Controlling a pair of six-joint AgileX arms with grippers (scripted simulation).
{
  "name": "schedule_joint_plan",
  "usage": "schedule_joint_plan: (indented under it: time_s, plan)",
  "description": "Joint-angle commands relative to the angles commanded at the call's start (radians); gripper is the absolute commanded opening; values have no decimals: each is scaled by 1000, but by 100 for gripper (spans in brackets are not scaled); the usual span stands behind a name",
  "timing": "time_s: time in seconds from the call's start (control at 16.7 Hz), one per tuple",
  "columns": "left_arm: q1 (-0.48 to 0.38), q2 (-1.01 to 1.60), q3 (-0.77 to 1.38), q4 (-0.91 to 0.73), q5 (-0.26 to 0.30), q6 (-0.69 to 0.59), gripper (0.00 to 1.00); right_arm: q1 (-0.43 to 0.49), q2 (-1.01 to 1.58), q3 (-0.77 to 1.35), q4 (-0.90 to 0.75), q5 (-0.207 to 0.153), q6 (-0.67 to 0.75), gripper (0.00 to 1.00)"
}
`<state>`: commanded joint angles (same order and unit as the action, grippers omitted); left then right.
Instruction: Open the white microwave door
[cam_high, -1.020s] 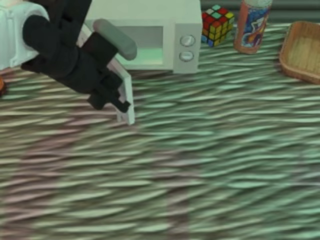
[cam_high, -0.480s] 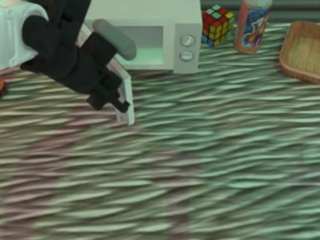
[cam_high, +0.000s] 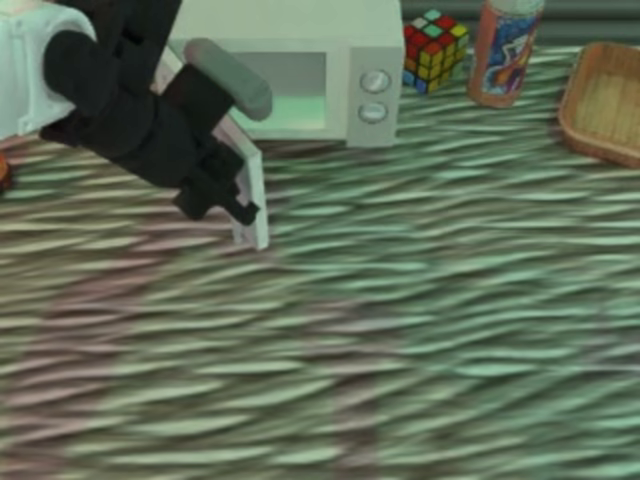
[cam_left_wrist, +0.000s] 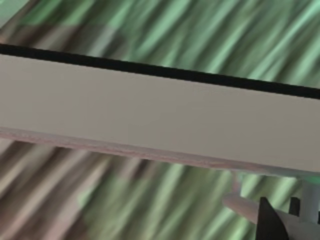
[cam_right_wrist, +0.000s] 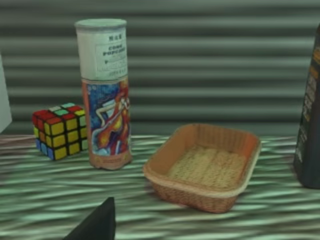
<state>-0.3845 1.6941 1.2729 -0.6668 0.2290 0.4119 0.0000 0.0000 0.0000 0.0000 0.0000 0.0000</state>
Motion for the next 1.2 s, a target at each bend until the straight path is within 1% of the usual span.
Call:
schedule_joint_plan:
  time_s: [0.24,0.66,1.2]
  plan:
    - [1,0,-4,-4,12,12,0,0,0,0,0,0,0,100]
    - [61,-18,-15,-43,73,150,0,0,0,0,0,0,0,100]
    - [62,-18,-15,-43,73,151,0,0,0,0,0,0,0,100]
